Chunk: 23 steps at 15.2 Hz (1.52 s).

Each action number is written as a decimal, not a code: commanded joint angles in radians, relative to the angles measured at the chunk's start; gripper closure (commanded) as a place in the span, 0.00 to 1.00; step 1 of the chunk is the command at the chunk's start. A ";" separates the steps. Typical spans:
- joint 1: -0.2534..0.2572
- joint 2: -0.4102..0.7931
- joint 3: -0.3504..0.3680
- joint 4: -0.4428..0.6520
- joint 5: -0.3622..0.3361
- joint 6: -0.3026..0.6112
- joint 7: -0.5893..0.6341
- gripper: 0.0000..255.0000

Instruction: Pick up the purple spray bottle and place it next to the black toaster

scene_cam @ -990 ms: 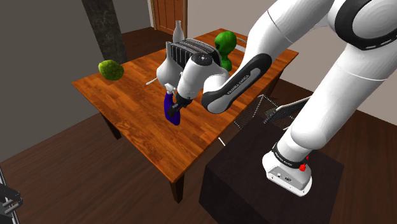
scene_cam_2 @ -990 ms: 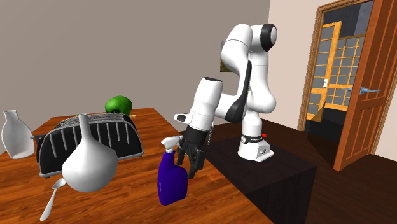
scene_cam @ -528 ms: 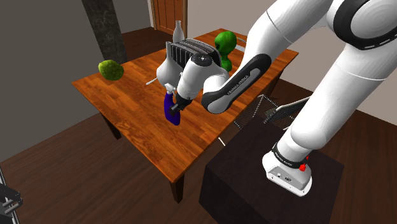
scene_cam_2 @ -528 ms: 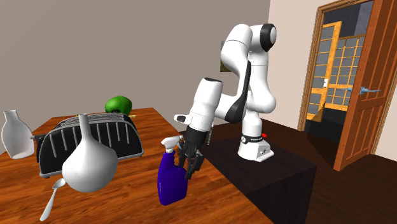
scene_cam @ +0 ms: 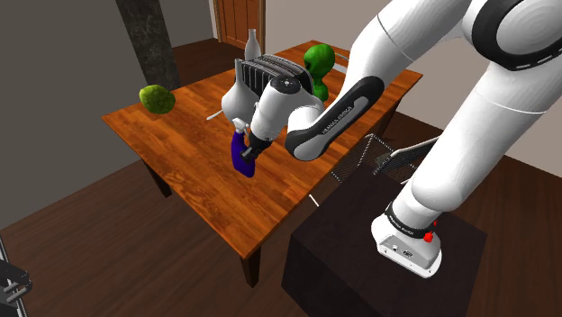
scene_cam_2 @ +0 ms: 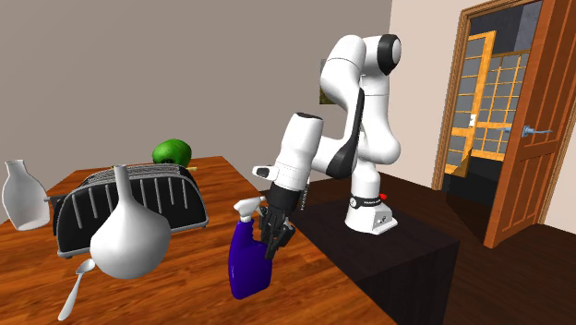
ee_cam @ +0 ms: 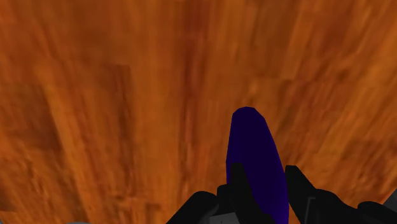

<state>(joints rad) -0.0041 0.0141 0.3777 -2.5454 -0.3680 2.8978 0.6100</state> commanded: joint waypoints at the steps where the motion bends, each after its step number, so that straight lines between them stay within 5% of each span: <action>1: 0.000 0.000 0.000 0.000 0.000 0.000 0.000 1.00; 10: 0.032 -0.119 -0.001 0.015 0.209 -0.118 -0.167 1.00; 23: 0.075 -0.249 -0.036 0.083 0.331 -0.307 -0.270 1.00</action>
<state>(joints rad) 0.0689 -0.2299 0.3429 -2.4766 -0.0404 2.6101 0.3430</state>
